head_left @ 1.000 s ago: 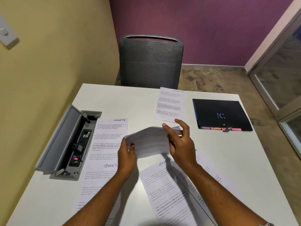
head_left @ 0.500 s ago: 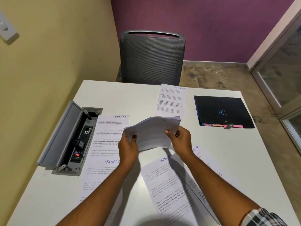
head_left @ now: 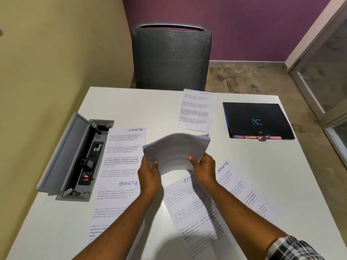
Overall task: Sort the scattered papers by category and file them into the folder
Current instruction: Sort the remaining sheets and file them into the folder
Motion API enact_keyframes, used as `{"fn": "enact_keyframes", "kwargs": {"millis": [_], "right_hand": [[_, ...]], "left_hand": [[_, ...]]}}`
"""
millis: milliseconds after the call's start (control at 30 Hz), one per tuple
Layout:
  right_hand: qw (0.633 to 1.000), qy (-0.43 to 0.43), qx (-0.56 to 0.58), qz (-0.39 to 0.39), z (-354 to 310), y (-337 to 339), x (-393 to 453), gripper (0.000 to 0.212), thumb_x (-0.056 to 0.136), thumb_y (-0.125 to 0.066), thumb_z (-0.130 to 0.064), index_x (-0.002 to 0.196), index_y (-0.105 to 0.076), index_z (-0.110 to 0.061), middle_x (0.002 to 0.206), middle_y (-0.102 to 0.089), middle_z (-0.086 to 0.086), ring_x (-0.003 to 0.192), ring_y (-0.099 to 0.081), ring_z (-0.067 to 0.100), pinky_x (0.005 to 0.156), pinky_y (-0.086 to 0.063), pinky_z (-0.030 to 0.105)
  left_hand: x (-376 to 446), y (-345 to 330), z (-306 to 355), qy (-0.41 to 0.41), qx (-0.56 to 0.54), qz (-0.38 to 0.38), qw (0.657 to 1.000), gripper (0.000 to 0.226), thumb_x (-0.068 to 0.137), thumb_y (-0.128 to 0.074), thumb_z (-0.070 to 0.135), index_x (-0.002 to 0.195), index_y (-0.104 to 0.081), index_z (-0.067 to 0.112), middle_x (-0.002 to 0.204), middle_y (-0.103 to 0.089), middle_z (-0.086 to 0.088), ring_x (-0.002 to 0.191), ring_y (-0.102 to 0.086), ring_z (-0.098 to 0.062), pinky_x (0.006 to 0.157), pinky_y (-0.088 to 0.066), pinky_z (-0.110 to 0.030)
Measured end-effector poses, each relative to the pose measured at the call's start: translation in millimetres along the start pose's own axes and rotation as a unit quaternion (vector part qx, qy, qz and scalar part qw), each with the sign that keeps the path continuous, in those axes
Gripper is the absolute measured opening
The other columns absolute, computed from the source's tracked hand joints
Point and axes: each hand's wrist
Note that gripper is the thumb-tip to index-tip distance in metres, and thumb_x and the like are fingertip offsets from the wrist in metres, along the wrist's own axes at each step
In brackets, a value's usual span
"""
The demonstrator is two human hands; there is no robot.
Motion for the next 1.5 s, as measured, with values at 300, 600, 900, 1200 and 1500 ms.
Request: {"fn": "enact_keyframes", "kwargs": {"millis": [300,600,900,1200,1500], "right_hand": [[0.992,0.002,0.046,-0.122,-39.8,46.3,3.9,0.027,0.088,-0.079,-0.021,0.112,-0.069,-0.022,0.109,-0.073,-0.011,0.096,-0.072,0.013,0.080,-0.061,0.029],[0.979,-0.031,0.025,-0.201,-26.9,46.0,-52.2,0.026,0.090,-0.077,-0.021,0.116,-0.073,-0.024,0.110,-0.078,-0.006,0.096,-0.076,0.014,0.089,-0.061,0.041],[0.978,-0.081,0.088,-0.169,-28.3,40.5,-90.2,0.031,0.090,-0.074,-0.005,0.120,-0.071,-0.010,0.101,-0.080,-0.002,0.092,-0.077,0.021,0.079,-0.062,0.034],[0.968,-0.112,0.157,-0.161,-12.4,48.9,-118.0,0.036,0.085,-0.080,-0.015,0.118,-0.072,-0.006,0.115,-0.076,0.013,0.108,-0.072,0.035,0.097,-0.056,0.051],[0.971,-0.158,0.170,-0.065,35.8,93.3,-115.6,0.040,0.080,-0.085,-0.011,0.117,-0.072,-0.004,0.108,-0.078,0.010,0.099,-0.075,0.032,0.095,-0.057,0.053]], "left_hand": [[26.5,42.2,46.1,-0.035,0.045,-0.106,0.993,0.028,0.099,-0.055,0.016,0.127,-0.058,0.017,0.115,-0.066,0.000,0.103,-0.062,-0.021,0.088,-0.052,-0.037],[6.9,82.3,21.1,-0.012,0.026,-0.223,0.974,0.030,0.098,-0.059,0.015,0.127,-0.060,0.021,0.116,-0.071,0.007,0.109,-0.066,-0.017,0.096,-0.053,-0.041],[-20.5,111.2,0.8,0.074,-0.092,-0.314,0.942,0.036,0.089,-0.073,0.019,0.123,-0.060,0.014,0.098,-0.076,-0.001,0.079,-0.072,-0.013,0.068,-0.057,-0.028],[-32.0,108.0,3.2,0.057,-0.105,-0.341,0.932,0.031,0.090,-0.070,0.008,0.119,-0.066,0.016,0.110,-0.075,0.001,0.100,-0.072,-0.019,0.085,-0.058,-0.031],[-54.1,42.3,23.7,0.034,-0.045,-0.364,0.929,0.023,0.091,-0.069,0.010,0.113,-0.064,0.017,0.104,-0.076,0.000,0.090,-0.075,-0.018,0.074,-0.060,-0.031]]}}
Point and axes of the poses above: each hand's wrist, its own x-axis towards the middle knuckle, its own y-axis out of the back of the hand, z = x × y
